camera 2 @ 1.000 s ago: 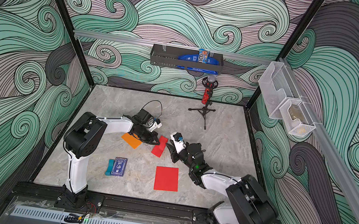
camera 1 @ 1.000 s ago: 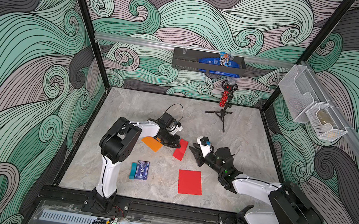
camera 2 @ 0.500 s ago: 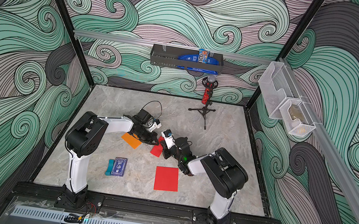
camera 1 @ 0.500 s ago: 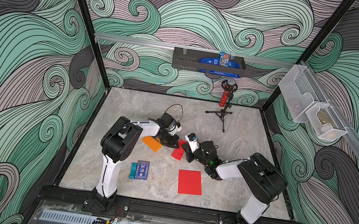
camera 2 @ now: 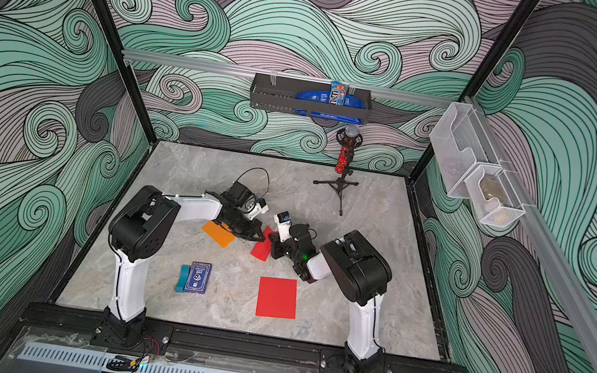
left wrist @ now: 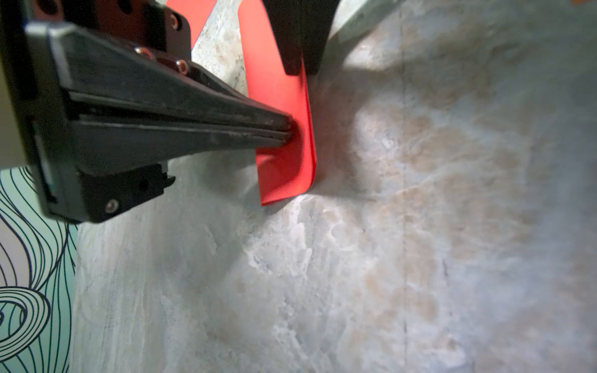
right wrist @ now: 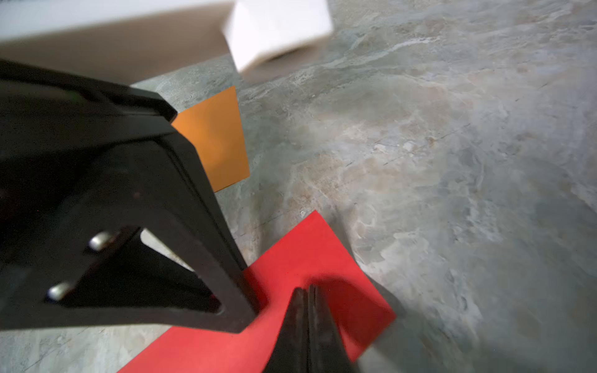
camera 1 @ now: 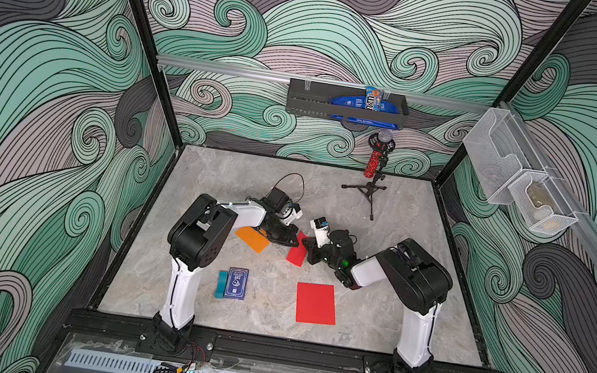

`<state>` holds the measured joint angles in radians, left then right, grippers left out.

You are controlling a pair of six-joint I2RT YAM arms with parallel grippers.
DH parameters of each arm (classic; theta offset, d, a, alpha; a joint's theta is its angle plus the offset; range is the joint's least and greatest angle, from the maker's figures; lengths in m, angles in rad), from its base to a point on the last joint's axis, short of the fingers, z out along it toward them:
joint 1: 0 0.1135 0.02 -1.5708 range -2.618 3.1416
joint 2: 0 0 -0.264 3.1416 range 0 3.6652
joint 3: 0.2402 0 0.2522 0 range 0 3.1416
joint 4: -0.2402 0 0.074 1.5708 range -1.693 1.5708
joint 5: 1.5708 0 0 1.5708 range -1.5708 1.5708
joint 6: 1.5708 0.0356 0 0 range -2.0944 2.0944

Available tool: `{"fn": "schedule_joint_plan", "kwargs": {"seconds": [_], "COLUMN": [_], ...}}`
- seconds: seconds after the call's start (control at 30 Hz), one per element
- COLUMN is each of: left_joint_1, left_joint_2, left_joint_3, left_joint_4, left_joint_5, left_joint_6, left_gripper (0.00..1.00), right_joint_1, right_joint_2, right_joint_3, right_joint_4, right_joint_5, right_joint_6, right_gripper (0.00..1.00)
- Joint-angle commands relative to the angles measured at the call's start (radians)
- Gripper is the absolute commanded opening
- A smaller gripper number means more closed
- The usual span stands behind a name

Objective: Fold the square paper along the opposite sides
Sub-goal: Smooth out the paper at the center of the board.

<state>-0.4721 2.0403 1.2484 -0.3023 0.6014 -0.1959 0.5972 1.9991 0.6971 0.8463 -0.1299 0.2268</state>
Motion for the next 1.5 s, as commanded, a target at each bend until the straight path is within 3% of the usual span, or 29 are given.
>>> {"fn": "schedule_joint_plan", "kwargs": {"seconds": [0.0,0.4,0.6,0.73,0.93,1.47], "left_joint_1": [0.007,0.008,0.008,0.009,0.008,0.001], "left_joint_2": [0.024,0.003,0.003,0.003,0.005,0.004], "left_joint_3": [0.003,-0.013,-0.015,-0.017,-0.015,-0.009], "left_joint_4": [-0.014,-0.006,-0.004,-0.003,-0.004,-0.016], "left_joint_5": [-0.019,-0.027,-0.028,-0.026,-0.025,-0.032], "left_joint_6": [-0.009,-0.014,-0.017,-0.017,-0.020,-0.019], "left_gripper": [0.00,0.00,0.00,0.00,0.00,0.00], "right_joint_1": [-0.020,-0.083,-0.096,-0.062,0.038,0.042], "right_joint_2": [0.001,-0.020,-0.068,-0.139,-0.145,-0.063], "right_joint_3": [-0.004,0.030,0.025,-0.023,-0.053,-0.077], "right_joint_4": [-0.069,-0.206,-0.214,-0.137,-0.080,-0.095], "right_joint_5": [0.054,0.075,-0.008,-0.088,-0.045,-0.023], "right_joint_6": [0.047,0.141,0.109,0.045,-0.075,-0.046], "right_gripper": [0.07,0.07,0.12,0.20,0.21,0.17]}}
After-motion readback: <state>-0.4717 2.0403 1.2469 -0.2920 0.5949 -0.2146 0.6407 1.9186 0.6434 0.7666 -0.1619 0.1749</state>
